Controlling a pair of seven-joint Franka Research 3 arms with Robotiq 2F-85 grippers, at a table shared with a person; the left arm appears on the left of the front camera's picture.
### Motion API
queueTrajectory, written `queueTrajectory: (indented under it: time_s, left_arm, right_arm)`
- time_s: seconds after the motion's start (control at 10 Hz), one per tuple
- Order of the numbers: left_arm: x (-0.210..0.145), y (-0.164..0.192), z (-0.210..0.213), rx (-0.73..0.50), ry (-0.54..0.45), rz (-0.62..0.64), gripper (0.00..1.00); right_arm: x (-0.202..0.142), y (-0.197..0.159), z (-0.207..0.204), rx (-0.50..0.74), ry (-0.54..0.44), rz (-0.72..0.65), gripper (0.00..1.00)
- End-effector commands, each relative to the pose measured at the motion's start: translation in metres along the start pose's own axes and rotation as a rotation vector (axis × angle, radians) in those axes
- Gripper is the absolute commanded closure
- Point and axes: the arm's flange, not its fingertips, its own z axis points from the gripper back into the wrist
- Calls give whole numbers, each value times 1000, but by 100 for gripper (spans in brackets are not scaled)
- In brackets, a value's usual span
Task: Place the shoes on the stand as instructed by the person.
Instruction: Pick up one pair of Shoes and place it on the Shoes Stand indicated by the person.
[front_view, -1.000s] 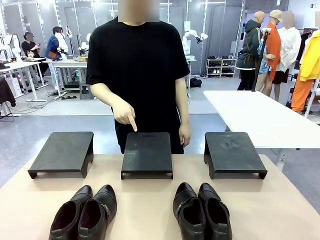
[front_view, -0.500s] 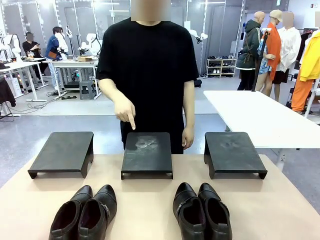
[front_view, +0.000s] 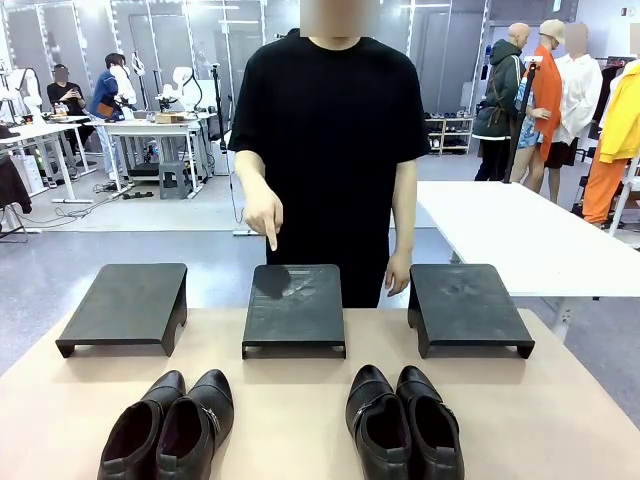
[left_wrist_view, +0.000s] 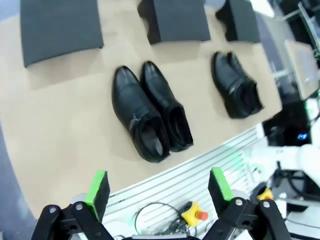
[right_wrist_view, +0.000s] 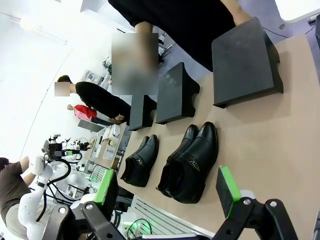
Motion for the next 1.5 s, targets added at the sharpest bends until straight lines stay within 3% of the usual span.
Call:
queueTrajectory:
  time_s: [0.0, 0.2, 0.3, 0.4, 0.6, 1.4]
  left_arm:
    - [7, -36, -9, 111, 128, -87, 0]
    - [-1, -75, -47, 200, 242, -96, 0]
    - [-10, -95, -77, 311, 246, -143, 0]
    - [-18, -110, -103, 265, 277, -130, 0]
    - [-24, -124, -140, 318, 308, -98, 0]
    - [-43, -120, -242, 302, 287, 104, 0]
  right_arm:
    - [1, 0, 0, 12, -9, 25, 0]
    - [1, 0, 0, 12, -9, 25, 0]
    - [1, 0, 0, 12, -9, 25, 0]
    - [1, 0, 0, 12, -9, 25, 0]
    - [1, 0, 0, 12, -9, 25, 0]
    - [1, 0, 0, 12, -9, 25, 0]
